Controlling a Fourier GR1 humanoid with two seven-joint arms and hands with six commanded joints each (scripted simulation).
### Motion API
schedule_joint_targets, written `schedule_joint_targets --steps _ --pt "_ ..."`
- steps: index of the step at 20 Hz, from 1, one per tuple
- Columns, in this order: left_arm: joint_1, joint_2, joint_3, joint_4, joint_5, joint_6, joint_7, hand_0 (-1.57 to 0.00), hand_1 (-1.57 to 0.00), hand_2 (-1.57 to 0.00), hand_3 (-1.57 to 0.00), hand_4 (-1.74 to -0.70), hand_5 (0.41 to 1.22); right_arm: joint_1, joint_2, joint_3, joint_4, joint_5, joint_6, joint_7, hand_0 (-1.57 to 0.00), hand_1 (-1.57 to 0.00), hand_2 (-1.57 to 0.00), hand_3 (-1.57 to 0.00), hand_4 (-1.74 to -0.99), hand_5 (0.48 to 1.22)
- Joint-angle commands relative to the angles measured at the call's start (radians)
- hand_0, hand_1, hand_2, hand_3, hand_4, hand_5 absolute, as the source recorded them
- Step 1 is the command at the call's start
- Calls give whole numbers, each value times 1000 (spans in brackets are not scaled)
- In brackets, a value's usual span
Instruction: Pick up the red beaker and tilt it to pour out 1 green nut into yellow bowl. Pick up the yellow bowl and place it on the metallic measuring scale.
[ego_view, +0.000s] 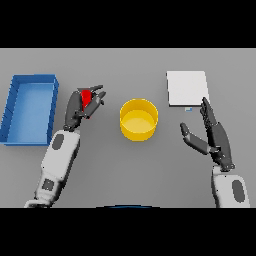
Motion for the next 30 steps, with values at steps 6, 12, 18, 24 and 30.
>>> schedule_joint_targets --steps 6,12,18,24,30 --pt "8 4 -6 -82 -19 -2 34 -1543 -1542 -1542 -1518 -1502 1209 10 7 7 -7 6 -4 -6 1 1 1 1 -1294 659" --pt "-15 50 -99 -215 -130 -11 154 -1564 -1564 -1563 -1557 -1584 1181 7 5 13 8 15 3 -28 1 1 1 1 -1281 663" --pt "-51 107 -166 -226 -170 -18 236 -1565 -1565 -1565 -1560 -1616 1140 3 5 17 -4 16 3 -2 1 1 1 1 -1277 679" --pt "-157 222 -361 -229 -357 -85 334 -1569 -1569 -1569 -1568 -1708 1133 20 19 25 -12 25 -7 4 1 1 1 1 -1276 689" --pt "-280 304 -563 -165 -512 -235 380 -1571 -1571 -1571 -1570 -1732 1190 23 4 26 -23 38 -5 2 1 1 1 1 -1290 695"
